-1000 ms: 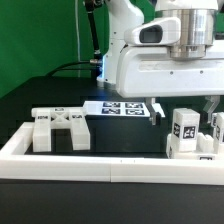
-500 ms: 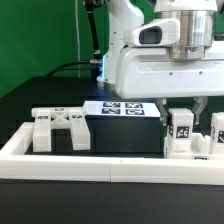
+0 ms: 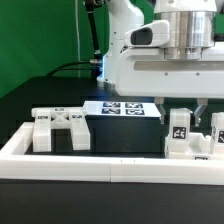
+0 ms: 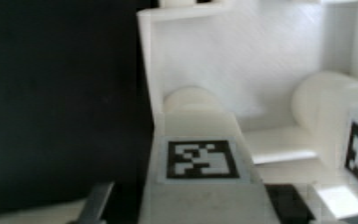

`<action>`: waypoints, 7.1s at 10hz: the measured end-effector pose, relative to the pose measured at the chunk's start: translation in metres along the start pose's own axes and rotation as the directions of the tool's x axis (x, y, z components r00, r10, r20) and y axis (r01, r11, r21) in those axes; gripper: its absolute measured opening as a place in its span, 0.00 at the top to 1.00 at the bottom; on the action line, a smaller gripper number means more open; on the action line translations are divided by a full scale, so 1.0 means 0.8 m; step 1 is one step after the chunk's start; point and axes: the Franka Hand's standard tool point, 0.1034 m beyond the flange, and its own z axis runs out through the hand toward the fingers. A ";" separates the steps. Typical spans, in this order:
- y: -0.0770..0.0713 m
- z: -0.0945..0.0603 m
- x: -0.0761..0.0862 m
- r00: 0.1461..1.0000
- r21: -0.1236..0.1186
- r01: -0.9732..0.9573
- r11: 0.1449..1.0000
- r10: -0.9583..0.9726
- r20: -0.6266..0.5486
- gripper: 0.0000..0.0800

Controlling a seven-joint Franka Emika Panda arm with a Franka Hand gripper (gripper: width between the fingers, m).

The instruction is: Assemble chair

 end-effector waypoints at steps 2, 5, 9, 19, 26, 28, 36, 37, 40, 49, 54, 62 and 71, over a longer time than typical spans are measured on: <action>-0.003 0.000 -0.001 0.975 0.001 -0.221 0.975 0.221 0.000 0.64; -0.008 0.001 -0.003 0.871 0.002 -0.491 0.871 0.491 0.000 0.64; -0.011 0.002 -0.004 0.761 0.001 -0.648 0.761 0.648 0.001 0.64; -0.009 -0.001 -0.002 0.999 -0.001 0.042 0.999 -0.042 -0.002 0.19; -0.006 -0.002 0.000 0.884 -0.027 0.468 0.883 -0.468 0.004 0.20; -0.006 -0.001 -0.001 0.892 -0.027 0.452 0.892 -0.452 0.005 0.41; -0.005 0.001 0.001 0.996 -0.007 -0.088 0.996 0.088 -0.012 0.64; -0.007 0.002 0.000 0.974 -0.005 -0.224 0.974 0.224 -0.011 0.64; -0.013 0.004 0.000 0.847 -0.002 -0.532 0.847 0.531 -0.017 0.64; -0.008 0.003 0.003 0.901 0.001 -0.434 0.901 0.434 -0.016 0.19; -0.004 0.003 0.005 0.996 -0.008 0.084 0.996 -0.084 -0.015 0.19; -0.006 0.003 0.005 0.855 -0.036 0.518 0.855 -0.518 -0.002 0.22; -0.003 0.005 0.005 0.986 -0.025 0.168 0.986 -0.168 -0.014 0.64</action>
Offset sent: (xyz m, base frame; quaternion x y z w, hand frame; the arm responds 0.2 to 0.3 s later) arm 0.0013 0.0049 -0.0092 -0.0052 -0.0043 0.2325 0.9726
